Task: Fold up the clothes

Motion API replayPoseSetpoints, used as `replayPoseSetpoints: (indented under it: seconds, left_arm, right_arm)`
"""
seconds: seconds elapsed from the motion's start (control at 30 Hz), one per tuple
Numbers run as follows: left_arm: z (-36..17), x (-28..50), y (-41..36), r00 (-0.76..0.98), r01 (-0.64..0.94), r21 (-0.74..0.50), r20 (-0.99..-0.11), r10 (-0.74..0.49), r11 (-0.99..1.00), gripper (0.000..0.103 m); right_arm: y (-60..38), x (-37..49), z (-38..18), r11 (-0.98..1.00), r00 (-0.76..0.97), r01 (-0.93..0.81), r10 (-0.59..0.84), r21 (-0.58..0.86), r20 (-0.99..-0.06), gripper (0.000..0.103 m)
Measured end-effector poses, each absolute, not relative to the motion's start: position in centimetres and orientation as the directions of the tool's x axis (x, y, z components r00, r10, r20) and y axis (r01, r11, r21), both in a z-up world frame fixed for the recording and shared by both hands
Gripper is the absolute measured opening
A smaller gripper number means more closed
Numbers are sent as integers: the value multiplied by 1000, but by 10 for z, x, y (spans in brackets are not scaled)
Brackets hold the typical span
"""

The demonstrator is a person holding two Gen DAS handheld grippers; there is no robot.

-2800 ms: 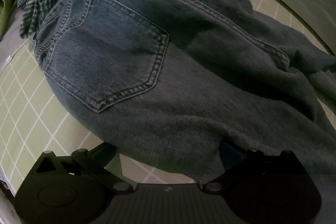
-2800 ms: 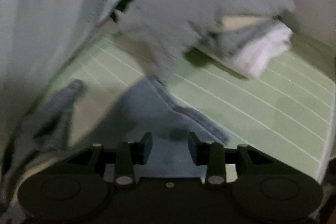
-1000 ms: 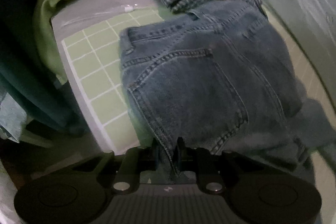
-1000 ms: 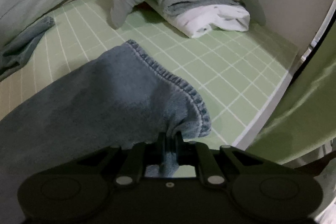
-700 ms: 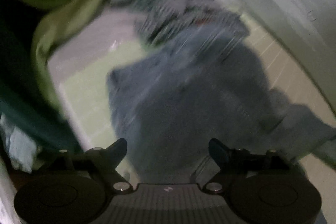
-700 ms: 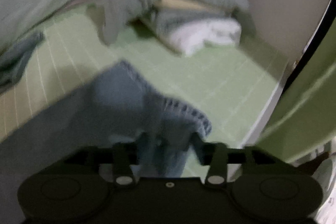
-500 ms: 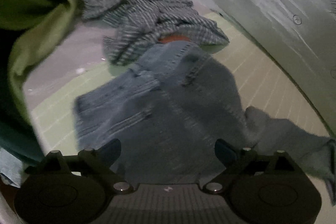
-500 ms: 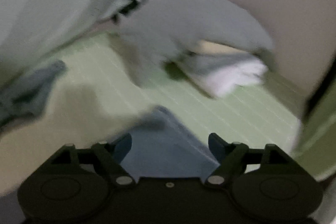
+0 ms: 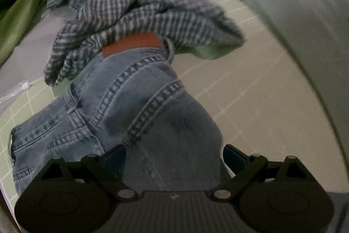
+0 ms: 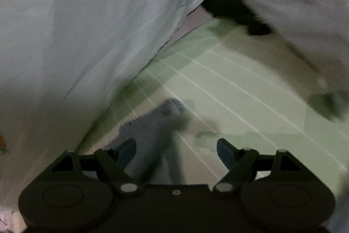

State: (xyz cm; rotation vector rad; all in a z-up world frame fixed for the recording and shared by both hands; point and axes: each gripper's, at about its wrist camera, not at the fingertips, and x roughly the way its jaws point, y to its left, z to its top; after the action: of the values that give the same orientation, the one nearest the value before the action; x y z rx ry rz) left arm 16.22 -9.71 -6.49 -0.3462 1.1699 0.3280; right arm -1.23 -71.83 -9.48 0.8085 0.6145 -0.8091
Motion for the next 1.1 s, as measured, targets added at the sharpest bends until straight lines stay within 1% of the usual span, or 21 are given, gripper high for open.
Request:
replayPoseSetpoints:
  seconds: [0.07,0.13,0.17,0.2,0.23,0.27,0.3,0.33,0.4,0.43,0.47,0.5,0.6,0.7,0.73,0.83,0.9,0.97,1.03,1.07,1.1]
  left_arm:
    - [-73,171,-101,322,-446,-57,-941,101,893,98]
    - [-76,174,-104,325,-444,-33,-937,126,895,96]
    - [-76,174,-105,329,-436,-18,-934,140,900,90]
    - [-76,173,-107,329,-431,1,-931,158,902,79]
    - [-75,172,-108,329,-426,20,-928,176,904,73]
    - [-74,171,-109,330,-421,39,-924,193,906,63]
    - [-72,168,-108,337,-419,40,-921,196,907,54]
    - [-67,164,-104,352,-420,18,-918,181,907,51]
    - [-58,154,-95,383,-421,-27,-912,151,907,38]
    - [-54,149,-91,398,-421,-49,-907,135,906,35]
    - [-49,145,-87,413,-421,-72,-903,120,904,29]
    - [-45,140,-83,428,-420,-94,-898,105,903,27]
    - [-31,126,-70,473,-416,-161,-879,61,895,26]
    - [-18,96,-57,509,-402,-213,-861,24,890,26]
    - [-14,86,-53,520,-397,-228,-854,13,889,26]
    - [-22,54,-47,501,-391,-246,-865,-19,887,26]
    - [-35,37,-47,465,-392,-235,-885,-29,889,28]
    - [-47,26,-51,432,-393,-205,-901,-16,897,33]
    - [-48,22,-52,417,-396,-184,-909,-3,899,37]
    - [-45,22,-52,412,-396,-178,-911,1,901,38]
    - [-41,25,-53,408,-392,-174,-913,1,903,38]
  right_arm:
    - [-731,11,-105,423,534,826,-373,374,-759,82]
    - [-740,28,-113,415,517,834,-363,363,-775,82]
    - [-743,34,-116,410,497,845,-368,343,-786,82]
    - [-745,40,-119,404,476,856,-374,323,-796,82]
    - [-748,45,-122,398,456,866,-379,304,-805,81]
    - [-748,45,-123,391,446,872,-384,295,-808,77]
    - [-749,47,-122,401,457,865,-383,302,-802,68]
    - [-749,48,-122,410,468,858,-382,308,-797,43]
    - [-750,50,-118,436,485,845,-385,308,-785,25]
    - [-750,51,-114,452,493,838,-389,305,-779,13]
    - [-749,48,-106,472,521,821,-395,320,-756,12]
    - [-748,44,-97,492,550,804,-402,334,-732,12]
    - [-740,15,-53,526,631,761,-460,381,-625,11]
    - [-726,-38,-6,548,630,770,-572,327,-525,10]
    - [-722,-57,5,549,619,780,-605,301,-500,10]
    - [-709,-122,15,520,545,830,-684,200,-485,11]
    - [-704,-163,-1,473,464,872,-715,127,-524,11]
    - [-702,-198,-37,419,339,907,-691,28,-638,11]
    - [-699,-226,-69,380,267,925,-623,13,-735,13]
    - [-695,-239,-83,360,240,933,-591,15,-770,15]
    - [-689,-249,-91,349,229,937,-582,15,-781,15]
